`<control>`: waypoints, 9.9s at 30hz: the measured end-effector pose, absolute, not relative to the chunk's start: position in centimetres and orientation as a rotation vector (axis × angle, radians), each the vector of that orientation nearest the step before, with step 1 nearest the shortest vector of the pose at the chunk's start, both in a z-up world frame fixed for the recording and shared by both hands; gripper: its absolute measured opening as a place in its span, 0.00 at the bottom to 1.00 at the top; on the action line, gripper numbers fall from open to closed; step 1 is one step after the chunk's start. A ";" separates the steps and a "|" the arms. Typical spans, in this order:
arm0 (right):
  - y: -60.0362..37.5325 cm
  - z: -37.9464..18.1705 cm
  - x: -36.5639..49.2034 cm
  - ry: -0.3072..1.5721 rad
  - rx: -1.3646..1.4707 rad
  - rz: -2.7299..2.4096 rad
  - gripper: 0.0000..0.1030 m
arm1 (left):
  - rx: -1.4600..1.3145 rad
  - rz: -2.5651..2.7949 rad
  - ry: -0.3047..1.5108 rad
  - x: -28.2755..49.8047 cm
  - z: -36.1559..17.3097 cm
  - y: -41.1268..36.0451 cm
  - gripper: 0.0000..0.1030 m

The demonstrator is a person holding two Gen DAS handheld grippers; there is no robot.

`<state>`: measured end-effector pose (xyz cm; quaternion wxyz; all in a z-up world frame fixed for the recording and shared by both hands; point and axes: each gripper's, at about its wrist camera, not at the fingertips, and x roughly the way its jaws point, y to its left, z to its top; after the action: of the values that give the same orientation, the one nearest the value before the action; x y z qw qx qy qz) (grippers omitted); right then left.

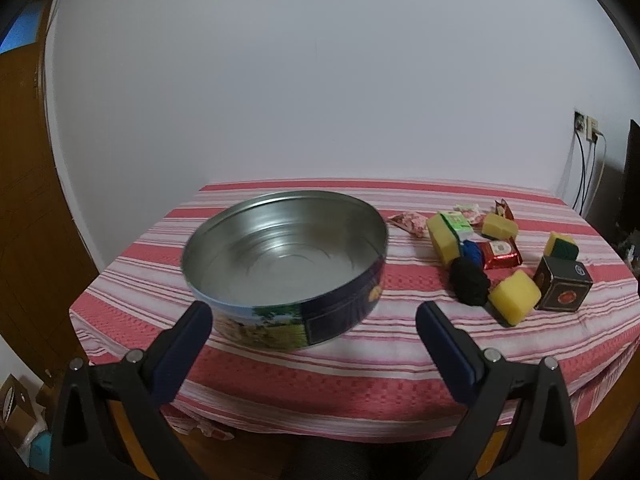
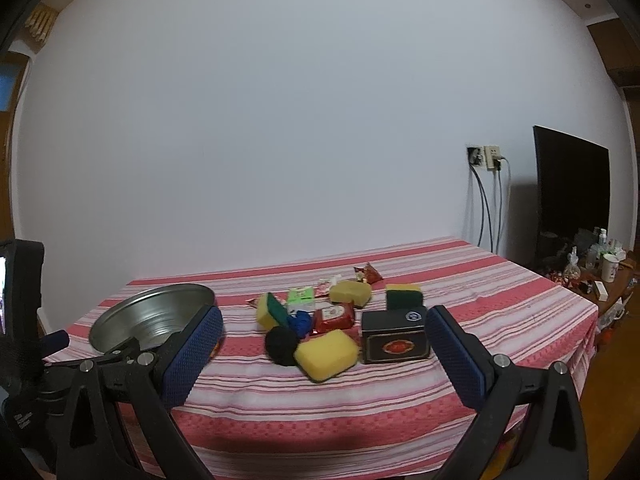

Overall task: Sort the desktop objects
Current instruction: 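Move left tool toward the black fuzzy ball while right tool approaches the black box, then close left tool on the black fuzzy ball while right tool grasps the black box, then carry the black ball and black box over the silver tin with both tools, then open left tool to drop the ball while right tool releases the box into the tin, then withdraw both tools from the tin back toward the remaining items, then grasp a yellow-green sponge with left tool while right tool grasps another sponge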

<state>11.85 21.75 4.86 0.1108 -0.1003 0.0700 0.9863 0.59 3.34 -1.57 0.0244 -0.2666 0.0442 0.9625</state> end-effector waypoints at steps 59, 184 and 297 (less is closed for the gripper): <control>35.6 -3.4 3.8 0.316 -0.617 2.628 0.86 | -1.204 2.381 0.177 -15.1 -9.3 18.9 0.59; 7.6 1.0 -19.1 -0.057 -0.477 3.365 0.91 | -1.116 3.284 0.106 -19.7 -4.4 -8.0 1.00; 38.2 -3.7 -4.5 0.452 -0.504 2.639 0.91 | -0.966 2.593 0.053 -19.4 -7.5 18.0 0.27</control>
<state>-4.48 38.22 -3.66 0.2069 -0.1810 0.1624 0.9477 -19.42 18.02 -7.50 0.1859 -0.3431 0.0189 0.9205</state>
